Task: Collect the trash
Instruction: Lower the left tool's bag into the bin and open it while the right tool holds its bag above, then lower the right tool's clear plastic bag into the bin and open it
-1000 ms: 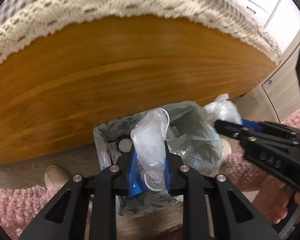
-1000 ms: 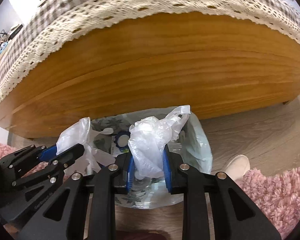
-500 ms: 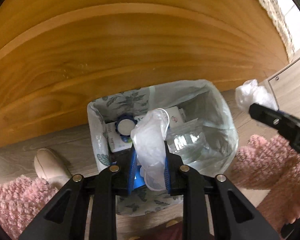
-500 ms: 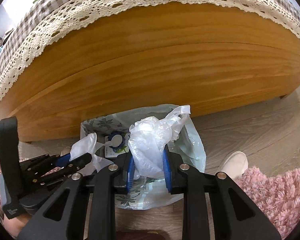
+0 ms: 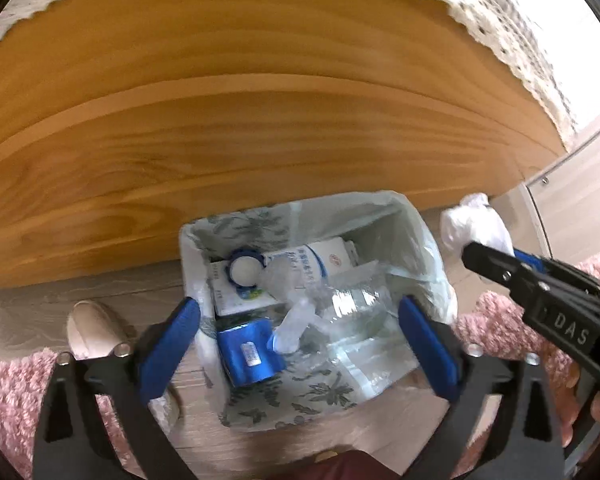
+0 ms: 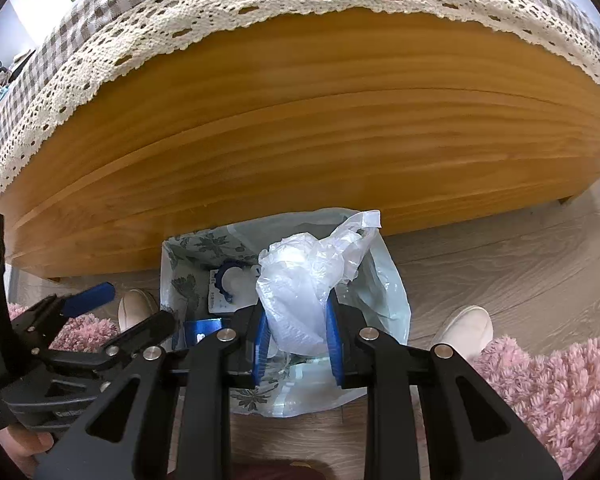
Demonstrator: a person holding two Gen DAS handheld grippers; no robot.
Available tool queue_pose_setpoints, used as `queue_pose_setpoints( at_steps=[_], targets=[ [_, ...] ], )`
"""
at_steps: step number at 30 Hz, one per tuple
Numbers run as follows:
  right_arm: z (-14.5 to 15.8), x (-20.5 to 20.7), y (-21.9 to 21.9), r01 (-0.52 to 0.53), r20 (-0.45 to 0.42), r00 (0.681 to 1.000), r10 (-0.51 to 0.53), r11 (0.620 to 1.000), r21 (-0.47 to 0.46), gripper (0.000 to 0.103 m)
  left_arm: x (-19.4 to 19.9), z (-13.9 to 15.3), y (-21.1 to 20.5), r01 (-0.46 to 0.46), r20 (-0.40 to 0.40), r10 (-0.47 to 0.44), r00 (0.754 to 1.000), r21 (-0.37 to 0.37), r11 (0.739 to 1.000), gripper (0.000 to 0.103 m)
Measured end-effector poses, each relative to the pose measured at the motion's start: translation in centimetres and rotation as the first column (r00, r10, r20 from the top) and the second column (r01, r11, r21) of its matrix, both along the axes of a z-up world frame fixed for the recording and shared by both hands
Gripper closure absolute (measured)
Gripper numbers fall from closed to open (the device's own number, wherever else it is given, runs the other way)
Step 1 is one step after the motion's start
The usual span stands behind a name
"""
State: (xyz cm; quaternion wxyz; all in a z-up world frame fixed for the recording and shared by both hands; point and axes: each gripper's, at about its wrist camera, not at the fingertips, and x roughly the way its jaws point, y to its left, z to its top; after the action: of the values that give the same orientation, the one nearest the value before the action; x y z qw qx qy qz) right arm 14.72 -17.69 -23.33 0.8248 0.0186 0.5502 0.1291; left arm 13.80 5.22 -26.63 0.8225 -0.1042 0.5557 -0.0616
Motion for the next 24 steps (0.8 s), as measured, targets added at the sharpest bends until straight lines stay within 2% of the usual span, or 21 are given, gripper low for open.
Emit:
queue_pose_setpoints(
  at_steps=[17, 24],
  targets=[
    [-2.5, 0.8, 3.4, -0.074, -0.017, 0.997, 0.073, 0.996, -0.050, 0.079, -0.5, 0.0, 1.5, -0.056, -0.026, 0.058, 0.998, 0.049, 0.997, 0.007],
    [-5.2, 2.4, 4.8, -0.073, -0.076, 0.995, 0.071, 0.997, -0.034, 0.079, -0.8, -0.9, 3.3, -0.131, -0.059, 0.135, 0.989, 0.058, 0.990, 0.008]
  ],
)
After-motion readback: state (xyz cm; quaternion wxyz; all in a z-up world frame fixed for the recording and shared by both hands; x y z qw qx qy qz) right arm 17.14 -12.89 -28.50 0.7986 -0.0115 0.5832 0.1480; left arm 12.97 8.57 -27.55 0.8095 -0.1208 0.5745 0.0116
